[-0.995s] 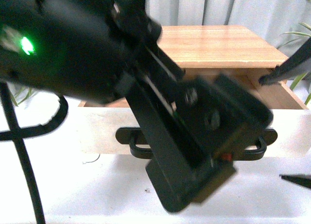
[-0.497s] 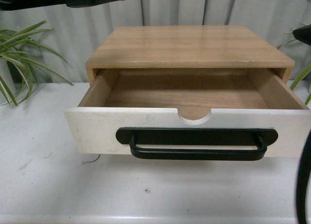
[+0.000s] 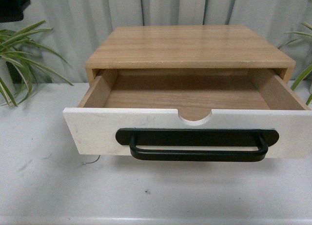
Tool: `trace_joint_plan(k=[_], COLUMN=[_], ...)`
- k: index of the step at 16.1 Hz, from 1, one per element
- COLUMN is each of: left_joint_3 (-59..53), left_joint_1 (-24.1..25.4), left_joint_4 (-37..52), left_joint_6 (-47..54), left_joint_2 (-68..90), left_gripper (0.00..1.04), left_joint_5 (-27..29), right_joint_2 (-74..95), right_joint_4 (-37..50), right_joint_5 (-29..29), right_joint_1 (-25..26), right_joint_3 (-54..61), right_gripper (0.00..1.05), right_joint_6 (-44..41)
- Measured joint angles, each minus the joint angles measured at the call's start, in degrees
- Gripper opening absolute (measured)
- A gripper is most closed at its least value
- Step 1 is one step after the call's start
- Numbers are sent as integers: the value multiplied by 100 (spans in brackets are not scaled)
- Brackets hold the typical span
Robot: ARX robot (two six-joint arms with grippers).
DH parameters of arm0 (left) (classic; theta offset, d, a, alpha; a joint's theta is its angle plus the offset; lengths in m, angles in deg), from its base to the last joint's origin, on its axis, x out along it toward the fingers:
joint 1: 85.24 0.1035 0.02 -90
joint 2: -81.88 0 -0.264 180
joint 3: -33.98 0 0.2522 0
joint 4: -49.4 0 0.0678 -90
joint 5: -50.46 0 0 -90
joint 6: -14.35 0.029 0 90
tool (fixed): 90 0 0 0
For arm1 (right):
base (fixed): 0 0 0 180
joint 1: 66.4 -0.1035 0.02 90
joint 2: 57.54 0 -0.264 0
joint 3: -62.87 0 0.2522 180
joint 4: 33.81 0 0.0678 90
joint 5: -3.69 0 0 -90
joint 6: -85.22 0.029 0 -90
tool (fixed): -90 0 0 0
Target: Pull drawer
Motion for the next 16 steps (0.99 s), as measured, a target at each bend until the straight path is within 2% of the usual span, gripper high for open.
trace_joint_plan(k=[1, 2, 4, 5, 7, 8, 9, 10, 16], left_joint_3=[-492, -1198, -1878, -2142, -2253, -2321, -2533, -2715, -3451], left_joint_1=[31, 105, 234, 275, 291, 304, 557, 673, 664], left_joint_4=[584, 1305, 1526, 1523, 1523, 1523, 1526, 1508, 909], left_joint_6=[76, 179, 190, 190, 190, 190, 216, 216, 227], left_joint_2=[-184, -570, -1093, -1266, -1353, -1414, -1648, -1895, -3211], left_gripper=[73, 55, 27, 16, 11, 7, 2, 2, 2], left_joint_5=[-2, -70, -177, -214, -229, -240, -566, -568, -614], right_joint_2=[-291, -754, -1174, -1300, -1427, -1499, -1746, -1952, -3213], right_joint_4=[398, 706, 767, 767, 765, 769, 769, 743, 103], right_joint_5=[72, 105, 105, 105, 105, 105, 105, 107, 111], right_joint_1=[-28, -24, -24, -24, -24, -24, -24, -24, -24], right_joint_3=[450, 918, 1580, 1773, 1899, 1956, 2122, 2275, 2938], right_gripper=[64, 46, 18, 9, 2, 2, 2, 2, 2], right_joint_6=[7, 9, 9, 9, 9, 9, 15, 15, 17])
